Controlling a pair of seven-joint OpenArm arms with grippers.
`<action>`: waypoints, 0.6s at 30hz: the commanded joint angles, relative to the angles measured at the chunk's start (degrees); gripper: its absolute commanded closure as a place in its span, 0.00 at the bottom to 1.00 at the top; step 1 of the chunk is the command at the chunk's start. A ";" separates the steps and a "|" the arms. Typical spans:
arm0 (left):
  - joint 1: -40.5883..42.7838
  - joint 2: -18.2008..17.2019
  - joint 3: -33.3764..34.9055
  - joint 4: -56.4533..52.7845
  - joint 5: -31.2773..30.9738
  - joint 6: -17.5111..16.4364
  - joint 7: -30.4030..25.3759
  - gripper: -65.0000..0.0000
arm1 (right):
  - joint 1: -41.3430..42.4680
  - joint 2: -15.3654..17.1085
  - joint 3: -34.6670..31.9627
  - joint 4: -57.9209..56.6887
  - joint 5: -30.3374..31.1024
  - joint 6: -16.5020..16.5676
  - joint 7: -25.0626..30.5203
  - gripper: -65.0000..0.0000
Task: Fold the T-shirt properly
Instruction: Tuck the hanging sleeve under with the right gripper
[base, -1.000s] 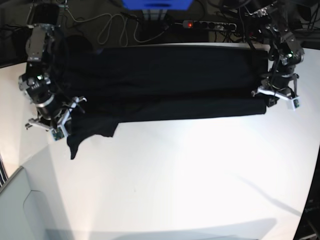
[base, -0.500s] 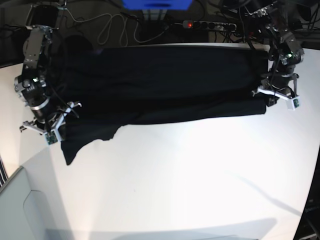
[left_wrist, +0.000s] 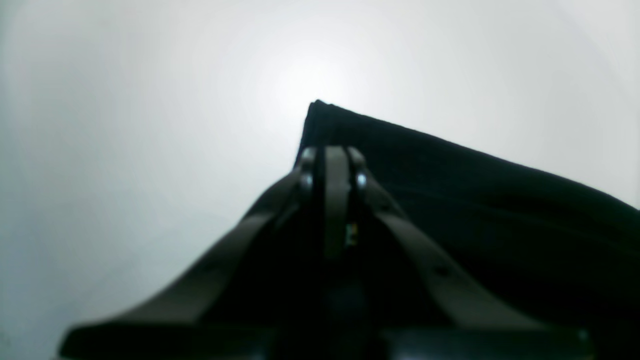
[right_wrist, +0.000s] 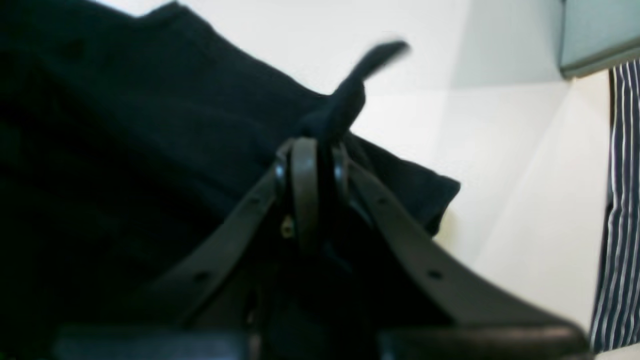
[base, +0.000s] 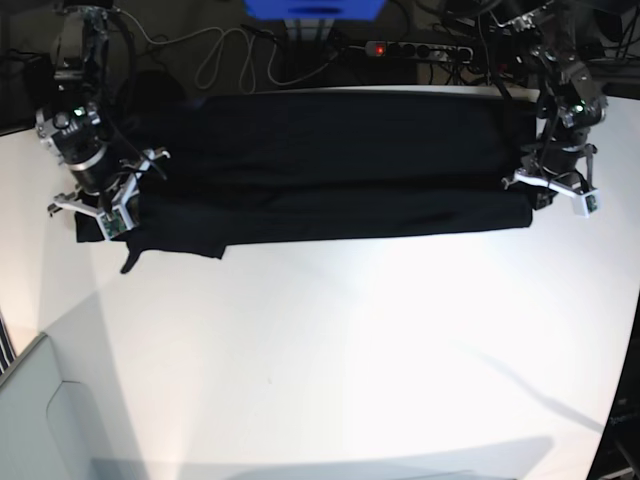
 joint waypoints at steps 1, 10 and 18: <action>-0.12 -0.74 -0.28 0.71 -0.49 -0.08 -1.43 1.00 | -0.10 0.73 0.43 1.14 0.27 0.07 1.27 1.00; 2.34 -0.82 -0.28 1.15 -0.49 -0.08 -1.43 1.00 | -2.38 0.64 5.09 1.49 0.27 0.07 1.18 1.00; 3.30 -1.26 -0.28 1.15 -0.57 -0.17 -1.43 1.00 | -3.44 0.73 5.00 1.40 0.27 0.07 1.18 1.00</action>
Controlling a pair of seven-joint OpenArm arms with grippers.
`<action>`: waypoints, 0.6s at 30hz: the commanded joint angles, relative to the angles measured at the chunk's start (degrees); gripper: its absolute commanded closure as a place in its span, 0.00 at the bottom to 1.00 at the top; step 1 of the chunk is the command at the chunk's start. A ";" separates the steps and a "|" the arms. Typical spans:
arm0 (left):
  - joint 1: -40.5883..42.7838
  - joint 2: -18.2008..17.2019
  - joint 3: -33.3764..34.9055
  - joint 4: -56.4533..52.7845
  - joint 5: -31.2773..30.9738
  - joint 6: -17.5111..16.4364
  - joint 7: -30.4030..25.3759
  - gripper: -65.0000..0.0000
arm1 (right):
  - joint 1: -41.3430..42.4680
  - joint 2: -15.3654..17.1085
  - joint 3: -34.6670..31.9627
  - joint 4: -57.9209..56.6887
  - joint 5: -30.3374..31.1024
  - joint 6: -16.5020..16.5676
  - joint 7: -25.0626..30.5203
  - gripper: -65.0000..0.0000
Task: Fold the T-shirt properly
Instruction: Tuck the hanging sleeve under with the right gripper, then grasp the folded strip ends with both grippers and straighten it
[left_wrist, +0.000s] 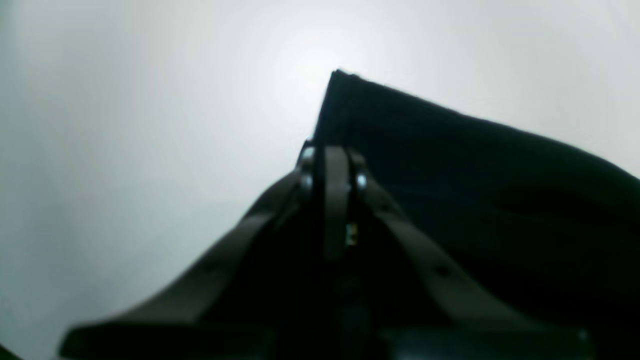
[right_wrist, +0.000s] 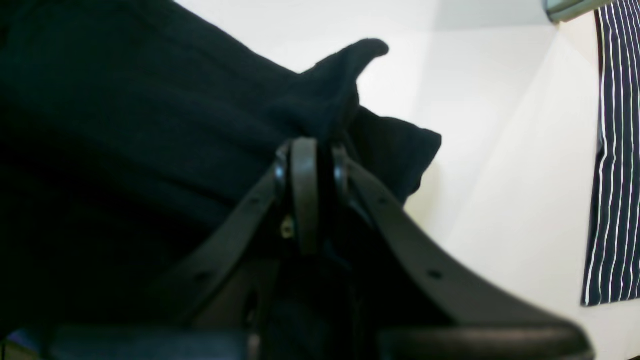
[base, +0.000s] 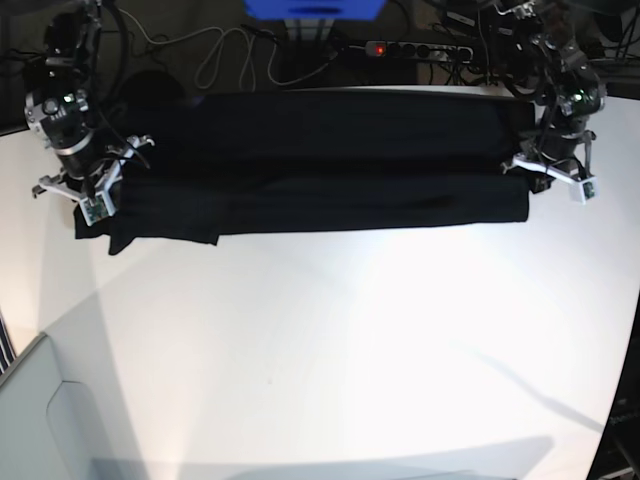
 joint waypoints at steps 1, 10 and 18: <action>-0.02 -0.76 -0.28 1.15 -0.38 -0.15 -1.36 1.00 | 0.01 0.73 0.34 0.94 0.18 0.15 1.22 1.00; -0.02 -0.23 -0.20 0.45 -0.38 -0.15 -1.36 1.00 | -1.39 0.73 0.08 -0.99 0.18 0.15 1.14 1.00; -0.63 -0.76 0.07 -4.48 -0.38 -0.15 -1.45 1.00 | -1.92 -0.77 0.52 -3.28 -0.08 0.15 1.14 1.00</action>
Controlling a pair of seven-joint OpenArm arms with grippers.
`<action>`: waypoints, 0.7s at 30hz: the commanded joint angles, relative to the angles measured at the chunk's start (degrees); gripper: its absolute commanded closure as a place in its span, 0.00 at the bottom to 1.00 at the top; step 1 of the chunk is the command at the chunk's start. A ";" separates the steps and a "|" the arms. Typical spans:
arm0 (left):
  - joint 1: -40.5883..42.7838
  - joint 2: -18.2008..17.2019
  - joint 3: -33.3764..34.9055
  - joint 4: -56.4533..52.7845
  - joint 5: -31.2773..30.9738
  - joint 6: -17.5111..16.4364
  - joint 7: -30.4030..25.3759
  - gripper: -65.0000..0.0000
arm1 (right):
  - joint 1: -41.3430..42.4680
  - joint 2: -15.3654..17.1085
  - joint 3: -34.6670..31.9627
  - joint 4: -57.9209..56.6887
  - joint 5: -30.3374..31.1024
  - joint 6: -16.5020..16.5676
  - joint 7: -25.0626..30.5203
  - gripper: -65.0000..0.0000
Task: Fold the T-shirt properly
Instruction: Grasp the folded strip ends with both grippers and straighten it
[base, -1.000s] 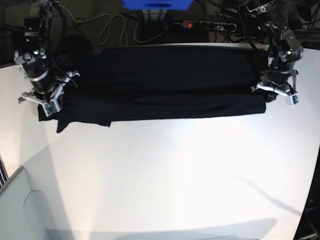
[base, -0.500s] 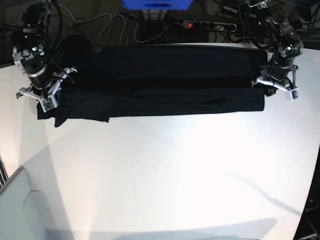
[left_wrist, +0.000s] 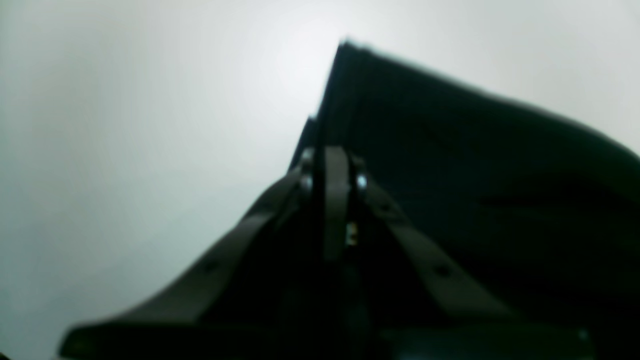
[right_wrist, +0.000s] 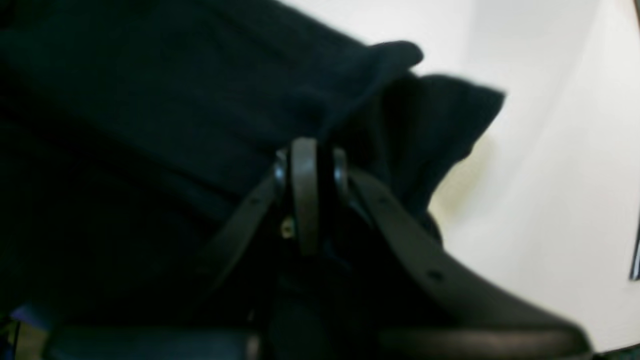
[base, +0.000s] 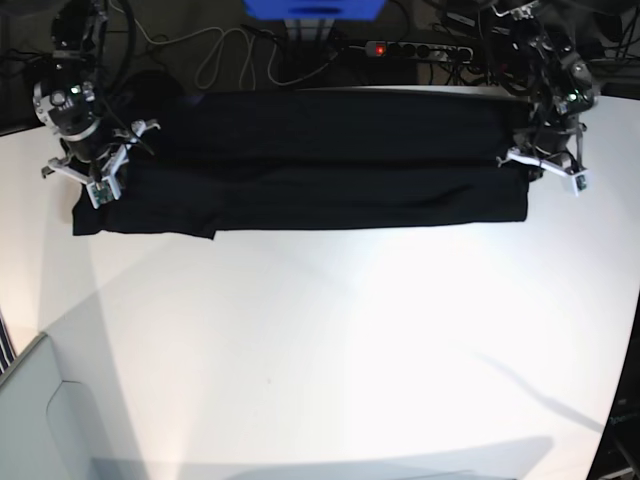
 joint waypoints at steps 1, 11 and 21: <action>-0.35 -0.96 -0.28 0.37 -0.36 -0.13 -1.08 1.00 | 0.57 0.74 0.50 -0.31 0.11 0.15 0.98 1.00; -1.14 -1.04 -0.28 -0.59 -0.36 -0.13 -1.08 1.00 | 2.24 0.66 2.96 -4.18 0.38 0.15 1.69 1.00; -2.28 -1.04 -0.28 -2.53 -0.36 -0.13 -1.08 1.00 | 2.24 0.66 2.78 -4.71 0.11 0.15 1.60 0.99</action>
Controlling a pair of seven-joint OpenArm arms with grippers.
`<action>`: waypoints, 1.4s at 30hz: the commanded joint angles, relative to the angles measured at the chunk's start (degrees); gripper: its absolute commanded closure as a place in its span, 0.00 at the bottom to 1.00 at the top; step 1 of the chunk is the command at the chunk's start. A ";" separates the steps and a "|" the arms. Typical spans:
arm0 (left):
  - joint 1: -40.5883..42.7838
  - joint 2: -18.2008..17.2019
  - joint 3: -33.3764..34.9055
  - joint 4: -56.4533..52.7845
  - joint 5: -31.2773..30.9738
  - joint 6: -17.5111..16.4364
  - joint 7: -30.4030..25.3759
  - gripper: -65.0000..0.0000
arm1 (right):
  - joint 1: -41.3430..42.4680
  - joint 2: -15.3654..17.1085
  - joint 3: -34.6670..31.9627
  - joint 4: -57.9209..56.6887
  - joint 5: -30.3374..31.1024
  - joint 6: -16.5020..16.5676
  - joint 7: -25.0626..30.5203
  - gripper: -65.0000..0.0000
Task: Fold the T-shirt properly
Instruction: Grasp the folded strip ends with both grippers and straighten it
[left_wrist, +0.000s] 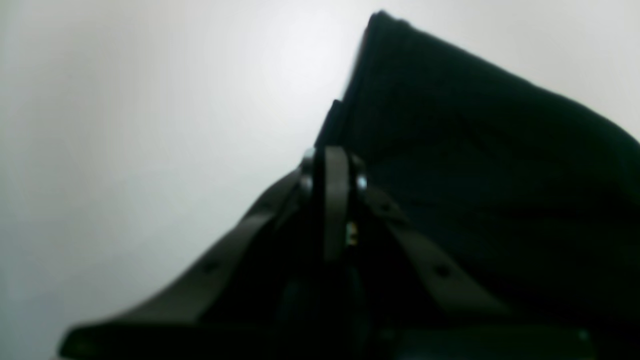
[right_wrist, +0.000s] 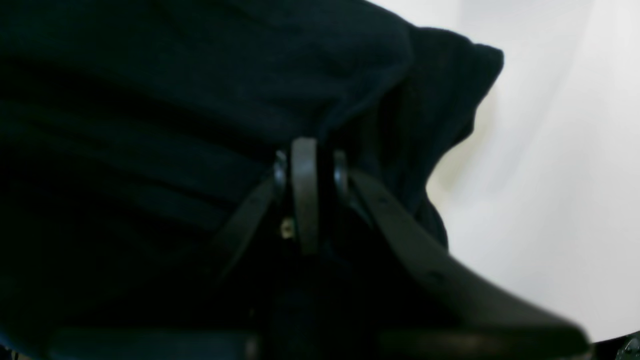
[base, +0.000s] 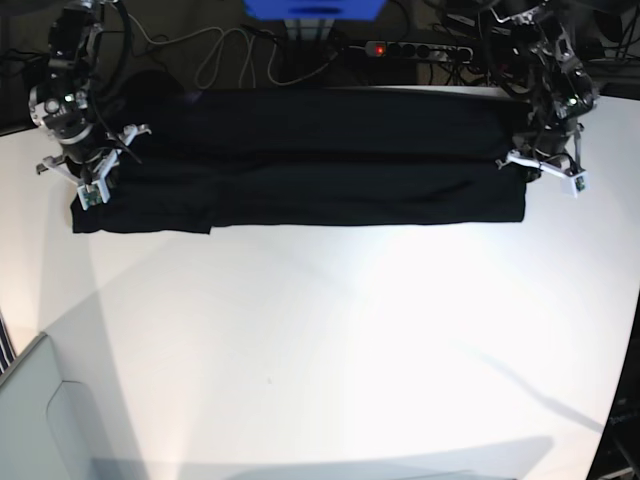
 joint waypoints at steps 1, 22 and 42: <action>-0.34 -0.80 -0.26 0.55 -0.16 -0.10 -0.99 1.00 | 0.19 0.74 0.20 0.14 -0.48 0.15 0.77 0.97; -0.07 -0.45 -0.35 0.20 -0.07 -0.02 -0.90 0.59 | 7.75 3.03 -6.65 -10.85 -0.56 0.15 0.77 0.48; -0.07 -0.80 -3.69 -1.20 -0.07 -0.10 -0.90 0.60 | 8.80 4.43 -6.13 -1.00 -0.48 0.15 0.77 0.47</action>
